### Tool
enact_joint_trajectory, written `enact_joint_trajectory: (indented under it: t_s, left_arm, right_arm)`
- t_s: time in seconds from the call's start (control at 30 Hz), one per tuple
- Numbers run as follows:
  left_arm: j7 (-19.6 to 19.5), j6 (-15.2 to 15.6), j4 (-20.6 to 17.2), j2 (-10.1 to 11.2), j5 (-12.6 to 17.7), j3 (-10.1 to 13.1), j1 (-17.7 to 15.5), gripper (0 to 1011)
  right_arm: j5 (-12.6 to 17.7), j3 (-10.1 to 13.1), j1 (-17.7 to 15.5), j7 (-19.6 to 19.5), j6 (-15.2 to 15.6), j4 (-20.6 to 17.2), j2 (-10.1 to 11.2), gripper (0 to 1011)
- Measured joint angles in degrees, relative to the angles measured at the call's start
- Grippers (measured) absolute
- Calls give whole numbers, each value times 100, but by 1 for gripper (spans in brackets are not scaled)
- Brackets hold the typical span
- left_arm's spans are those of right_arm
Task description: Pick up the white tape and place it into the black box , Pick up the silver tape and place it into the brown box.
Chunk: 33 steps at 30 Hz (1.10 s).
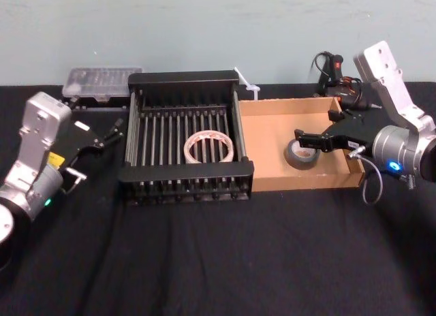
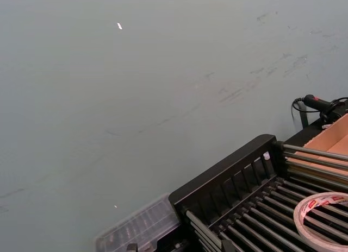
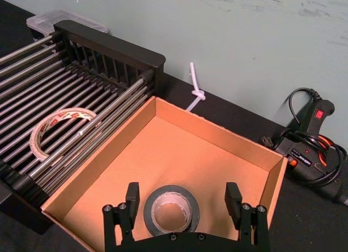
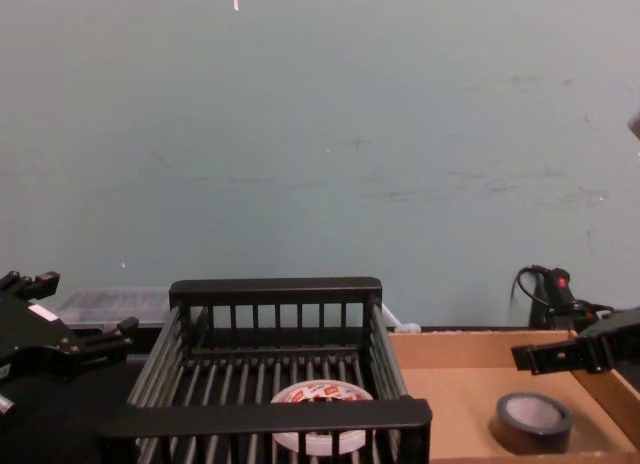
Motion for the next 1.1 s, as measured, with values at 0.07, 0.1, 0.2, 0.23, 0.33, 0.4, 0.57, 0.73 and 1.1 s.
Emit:
enact_joint_trajectory:
  t_s: [0.07,0.1,0.2,0.23,0.33,0.4,0.57,0.73,1.1]
  left_arm:
    - [0,0,0,0,0,0,0,1001]
    - [0,0,0,0,0,0,0,1001]
    - [0,0,0,0,0,0,0,1001]
    - [0,0,0,0,0,0,0,1001]
    - [0,0,0,0,0,0,0,1001]
    - [0,0,0,0,0,0,0,1001]
    - [0,0,0,0,0,0,0,1001]
    - [0,0,0,0,0,0,0,1001]
    - [0,0,0,0,0,0,0,1001]
  right_arm:
    - [0,0,0,0,0,0,0,1002]
    - [-5,6,-3,0,-2,-1,-1,1002]
    - [-31,49,-31,-12,-29,-30,-14,1002]
    - [-57,92,-63,-41,-68,-61,-26,1002]
    - [-119,154,-125,-146,-169,-118,-53,1002]
    - [-283,231,-252,-378,-395,-224,-99,1002]
    - [-642,295,-488,-809,-945,-344,-170,1002]
    - [-1068,313,-757,-1238,-1705,-355,-245,1002]
    - [-1798,368,-1396,-1869,-3035,-221,-325,1002]
